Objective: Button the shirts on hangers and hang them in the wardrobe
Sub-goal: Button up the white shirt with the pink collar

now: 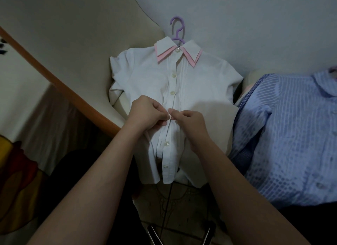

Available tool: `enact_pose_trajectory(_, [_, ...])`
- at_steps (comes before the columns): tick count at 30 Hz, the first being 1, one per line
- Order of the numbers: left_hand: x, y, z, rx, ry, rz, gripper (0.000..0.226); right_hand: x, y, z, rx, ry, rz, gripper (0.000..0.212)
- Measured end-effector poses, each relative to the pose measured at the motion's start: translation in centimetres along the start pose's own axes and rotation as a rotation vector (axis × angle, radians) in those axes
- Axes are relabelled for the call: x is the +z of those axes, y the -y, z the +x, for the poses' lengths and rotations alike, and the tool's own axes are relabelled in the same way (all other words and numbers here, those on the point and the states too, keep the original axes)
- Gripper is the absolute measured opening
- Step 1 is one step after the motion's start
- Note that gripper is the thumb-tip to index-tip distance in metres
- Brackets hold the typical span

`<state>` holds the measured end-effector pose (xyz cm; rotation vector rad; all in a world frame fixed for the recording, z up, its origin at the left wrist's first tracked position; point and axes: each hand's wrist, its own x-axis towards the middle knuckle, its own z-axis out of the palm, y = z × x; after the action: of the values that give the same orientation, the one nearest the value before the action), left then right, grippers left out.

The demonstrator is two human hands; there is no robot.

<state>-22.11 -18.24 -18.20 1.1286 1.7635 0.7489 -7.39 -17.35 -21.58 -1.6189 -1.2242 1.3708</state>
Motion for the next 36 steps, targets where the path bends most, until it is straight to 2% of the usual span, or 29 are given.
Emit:
enact_pose_trajectory(4, [0.4, 0.2, 0.0, 0.017, -0.046, -0.005, 0.015, 0.9, 0.3, -0.1, -0.034, -0.038, -0.057, 0.049])
enact_pose_trajectory(9, [0.8, 0.5, 0.4, 0.047, -0.077, 0.046, 0.016, 2.0, 0.3, -0.2, -0.044, -0.141, -0.15, 0.039])
enact_pose_trajectory(16, [1.8, 0.5, 0.8, 0.08, -0.184, 0.175, 0.012, 2.4, 0.8, 0.1, 0.033, -0.18, -0.172, 0.031])
enact_pose_trajectory(22, [1.2, 0.8, 1.1, 0.011, -0.119, 0.092, 0.009, 2.4, 1.3, 0.9, 0.111, -0.204, -0.103, 0.029])
enact_pose_trajectory(26, [0.4, 0.4, 1.2, -0.093, -0.01, -0.05, 0.006, 2.9, 0.4, 0.5, 0.03, -0.256, -0.15, 0.041])
enact_pose_trajectory(31, [0.5, 0.1, 1.5, -0.087, -0.003, -0.005, 0.007, 2.8, 0.0, 0.3, -0.031, -0.224, -0.193, 0.038])
enact_pose_trajectory(33, [0.8, 0.3, 1.8, -0.079, -0.041, 0.024, 0.009, 2.6, 0.1, 0.4, -0.05, -0.192, -0.212, 0.042])
enact_pose_trajectory(36, [1.2, 0.4, 1.9, -0.05, -0.122, 0.075, 0.014, 2.0, 0.0, 0.4, -0.081, -0.107, -0.187, 0.034])
